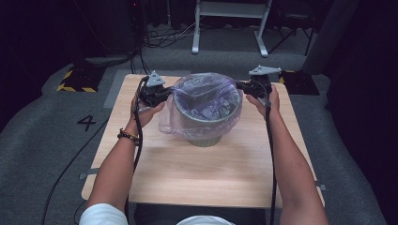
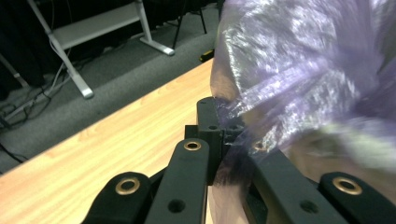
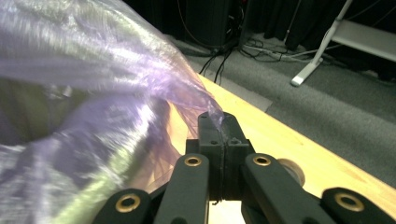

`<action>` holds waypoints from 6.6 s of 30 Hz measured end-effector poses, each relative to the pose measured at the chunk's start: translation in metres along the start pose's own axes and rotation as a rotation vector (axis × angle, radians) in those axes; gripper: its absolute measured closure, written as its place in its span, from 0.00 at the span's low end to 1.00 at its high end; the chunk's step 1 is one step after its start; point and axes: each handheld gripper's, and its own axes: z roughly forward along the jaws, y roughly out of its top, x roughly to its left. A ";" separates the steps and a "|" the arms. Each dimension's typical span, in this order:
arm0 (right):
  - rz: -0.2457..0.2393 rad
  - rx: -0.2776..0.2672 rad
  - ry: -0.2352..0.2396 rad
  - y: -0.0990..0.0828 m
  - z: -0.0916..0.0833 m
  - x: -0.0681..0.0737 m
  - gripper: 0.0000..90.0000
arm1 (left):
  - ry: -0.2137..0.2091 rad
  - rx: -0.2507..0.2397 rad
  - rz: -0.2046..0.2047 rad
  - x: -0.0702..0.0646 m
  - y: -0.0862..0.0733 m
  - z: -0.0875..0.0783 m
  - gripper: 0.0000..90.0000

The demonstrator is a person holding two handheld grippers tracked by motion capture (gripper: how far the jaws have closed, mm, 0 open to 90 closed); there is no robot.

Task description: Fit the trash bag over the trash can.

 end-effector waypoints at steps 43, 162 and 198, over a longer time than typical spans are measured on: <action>0.150 0.116 0.107 -0.073 0.024 0.002 0.99 | -0.061 0.190 -0.118 0.001 -0.061 0.031 0.85; -0.184 -0.141 0.121 0.004 -0.099 0.095 0.21 | -0.259 0.342 0.082 -0.093 -0.165 -0.050 0.05; -0.190 0.318 0.147 0.027 -0.017 0.113 0.19 | -0.260 0.341 0.083 -0.092 -0.165 -0.050 0.05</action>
